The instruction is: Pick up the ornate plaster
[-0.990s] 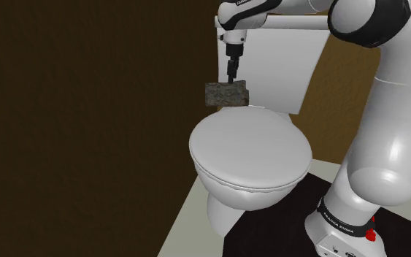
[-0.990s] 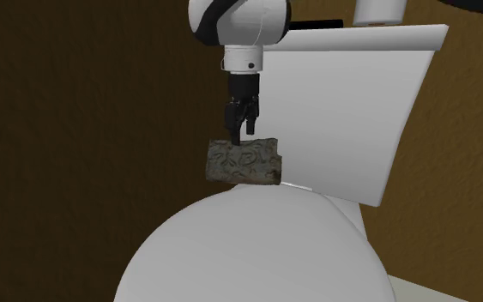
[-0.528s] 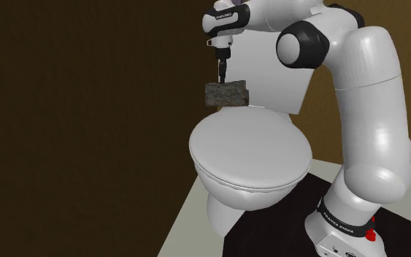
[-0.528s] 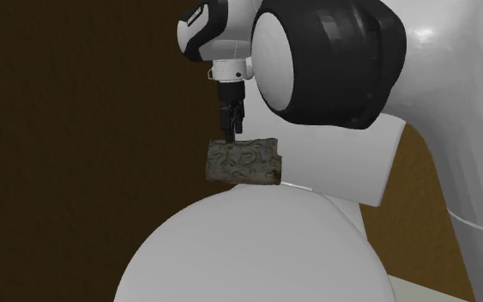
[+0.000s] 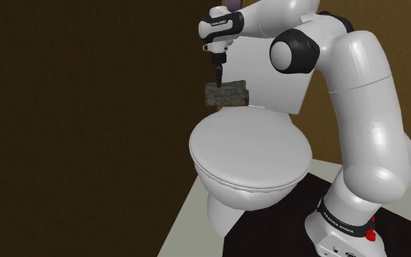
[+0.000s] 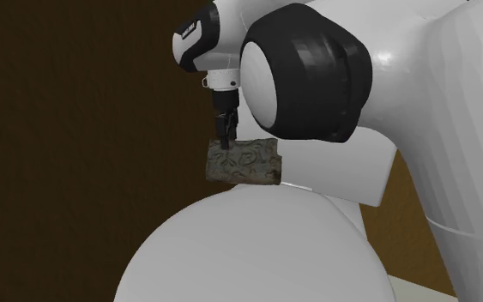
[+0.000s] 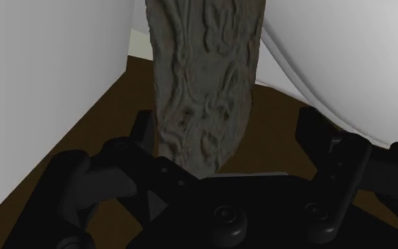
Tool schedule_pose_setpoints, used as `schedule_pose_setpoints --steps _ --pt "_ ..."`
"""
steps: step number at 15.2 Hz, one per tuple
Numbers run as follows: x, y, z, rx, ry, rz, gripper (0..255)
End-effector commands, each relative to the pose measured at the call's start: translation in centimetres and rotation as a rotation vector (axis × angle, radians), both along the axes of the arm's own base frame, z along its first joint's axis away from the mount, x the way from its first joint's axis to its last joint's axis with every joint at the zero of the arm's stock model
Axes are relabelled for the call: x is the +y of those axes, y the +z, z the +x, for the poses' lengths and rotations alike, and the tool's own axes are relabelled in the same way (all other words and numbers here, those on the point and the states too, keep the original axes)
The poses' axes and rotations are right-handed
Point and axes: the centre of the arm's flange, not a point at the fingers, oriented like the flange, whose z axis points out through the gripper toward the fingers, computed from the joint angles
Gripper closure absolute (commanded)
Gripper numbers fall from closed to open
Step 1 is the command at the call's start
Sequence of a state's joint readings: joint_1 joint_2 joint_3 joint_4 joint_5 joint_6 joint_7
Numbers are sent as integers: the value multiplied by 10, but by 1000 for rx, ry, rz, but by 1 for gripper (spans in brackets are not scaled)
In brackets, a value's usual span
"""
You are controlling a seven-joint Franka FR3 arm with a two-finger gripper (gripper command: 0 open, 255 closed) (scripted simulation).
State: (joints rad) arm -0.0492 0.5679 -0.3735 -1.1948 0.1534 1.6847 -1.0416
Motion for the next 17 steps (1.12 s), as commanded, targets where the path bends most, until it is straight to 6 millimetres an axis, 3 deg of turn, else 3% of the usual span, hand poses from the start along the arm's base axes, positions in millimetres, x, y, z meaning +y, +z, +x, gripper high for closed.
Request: schedule_pose_setpoints --steps 1,2,3,11,12,17 --pt "-9 -26 2 3 -12 -11 0" --pt "-9 -26 2 3 -12 -11 0" --pt "-9 -25 8 2 -12 -10 255" --pt "-7 -21 12 2 -13 -10 255" --pt "-9 -26 2 3 -12 -11 255" --pt "-9 1 2 3 -12 -11 255"
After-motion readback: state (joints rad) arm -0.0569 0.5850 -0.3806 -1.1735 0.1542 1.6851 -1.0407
